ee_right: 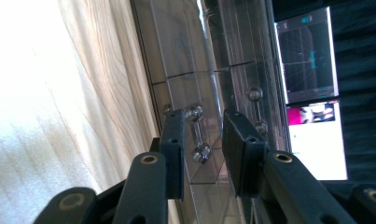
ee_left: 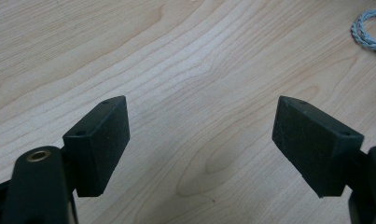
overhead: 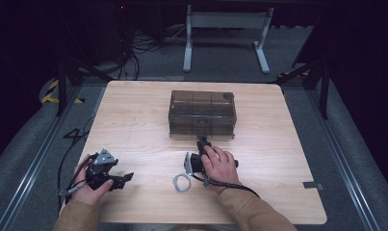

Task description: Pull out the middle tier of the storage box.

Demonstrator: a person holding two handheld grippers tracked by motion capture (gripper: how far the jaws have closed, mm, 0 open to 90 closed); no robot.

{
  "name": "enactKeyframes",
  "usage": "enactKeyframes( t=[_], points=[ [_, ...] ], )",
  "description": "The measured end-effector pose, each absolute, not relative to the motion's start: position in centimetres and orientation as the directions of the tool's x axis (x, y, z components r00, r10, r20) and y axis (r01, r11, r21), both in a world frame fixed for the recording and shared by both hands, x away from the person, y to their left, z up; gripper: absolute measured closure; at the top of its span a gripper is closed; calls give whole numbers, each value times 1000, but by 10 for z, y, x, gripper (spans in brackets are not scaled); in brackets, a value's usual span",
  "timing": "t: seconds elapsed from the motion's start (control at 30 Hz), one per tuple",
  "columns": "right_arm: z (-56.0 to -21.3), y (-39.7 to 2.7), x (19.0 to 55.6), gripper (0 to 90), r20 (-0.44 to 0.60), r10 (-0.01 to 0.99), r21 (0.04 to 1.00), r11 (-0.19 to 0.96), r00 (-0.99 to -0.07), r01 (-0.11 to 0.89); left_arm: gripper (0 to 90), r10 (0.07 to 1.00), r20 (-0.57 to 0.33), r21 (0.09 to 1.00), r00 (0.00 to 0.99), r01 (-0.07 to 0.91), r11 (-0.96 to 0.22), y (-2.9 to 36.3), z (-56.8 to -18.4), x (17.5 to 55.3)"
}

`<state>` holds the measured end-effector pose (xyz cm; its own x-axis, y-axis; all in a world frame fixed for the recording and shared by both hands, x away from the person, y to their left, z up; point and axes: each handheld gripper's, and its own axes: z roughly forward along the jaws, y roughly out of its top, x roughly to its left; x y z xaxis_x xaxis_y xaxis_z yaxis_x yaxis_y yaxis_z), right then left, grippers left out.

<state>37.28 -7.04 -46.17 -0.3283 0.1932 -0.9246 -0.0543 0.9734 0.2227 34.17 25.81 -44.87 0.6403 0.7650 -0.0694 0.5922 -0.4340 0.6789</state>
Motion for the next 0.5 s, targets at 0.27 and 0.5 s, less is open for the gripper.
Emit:
enactKeyframes(
  t=[0.27,0.5],
  points=[
    [-443,-84,374,679,-844,322,368,930,-429,-25,199,765,-71,675,640,595,-435,258,-448,342],
    [-430,-104,380,648,-741,418,479,878,-525,23,203,765,-70,678,640,594,-434,258,-449,342]
  ],
)
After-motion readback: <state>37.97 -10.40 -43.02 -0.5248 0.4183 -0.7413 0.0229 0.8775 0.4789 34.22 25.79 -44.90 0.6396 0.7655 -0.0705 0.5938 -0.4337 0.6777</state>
